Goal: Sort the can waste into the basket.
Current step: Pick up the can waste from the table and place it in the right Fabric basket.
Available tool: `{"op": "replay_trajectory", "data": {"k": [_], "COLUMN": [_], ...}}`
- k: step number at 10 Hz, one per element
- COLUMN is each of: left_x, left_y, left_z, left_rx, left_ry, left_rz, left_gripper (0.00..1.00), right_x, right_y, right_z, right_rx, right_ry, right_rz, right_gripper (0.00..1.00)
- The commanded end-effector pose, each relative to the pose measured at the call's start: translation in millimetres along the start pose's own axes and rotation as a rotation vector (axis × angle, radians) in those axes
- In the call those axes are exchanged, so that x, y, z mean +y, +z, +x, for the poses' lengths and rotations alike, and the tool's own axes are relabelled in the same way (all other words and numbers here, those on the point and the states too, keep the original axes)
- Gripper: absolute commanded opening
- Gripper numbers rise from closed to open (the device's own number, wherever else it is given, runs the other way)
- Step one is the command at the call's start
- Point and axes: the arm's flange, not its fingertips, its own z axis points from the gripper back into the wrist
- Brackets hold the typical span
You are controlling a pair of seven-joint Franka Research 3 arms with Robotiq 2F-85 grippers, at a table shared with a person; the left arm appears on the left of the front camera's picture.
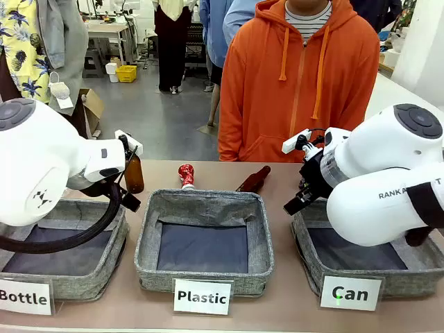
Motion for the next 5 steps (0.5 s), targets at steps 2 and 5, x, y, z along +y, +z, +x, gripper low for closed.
{"op": "replay_trajectory", "data": {"k": [2,5], "left_x": [0.0,0.0], "left_y": [0.0,0.0], "left_z": [0.0,0.0], "left_rx": [0.000,0.000], "left_ry": [0.000,0.000], "left_rz": [0.000,0.000], "left_gripper": [1.00,1.00], "right_x": [0.0,0.0], "right_y": [0.0,0.0], "right_z": [0.0,0.0], "right_rx": [0.000,0.000], "right_ry": [0.000,0.000], "right_rz": [0.000,0.000], "right_gripper": [1.00,1.00]}}
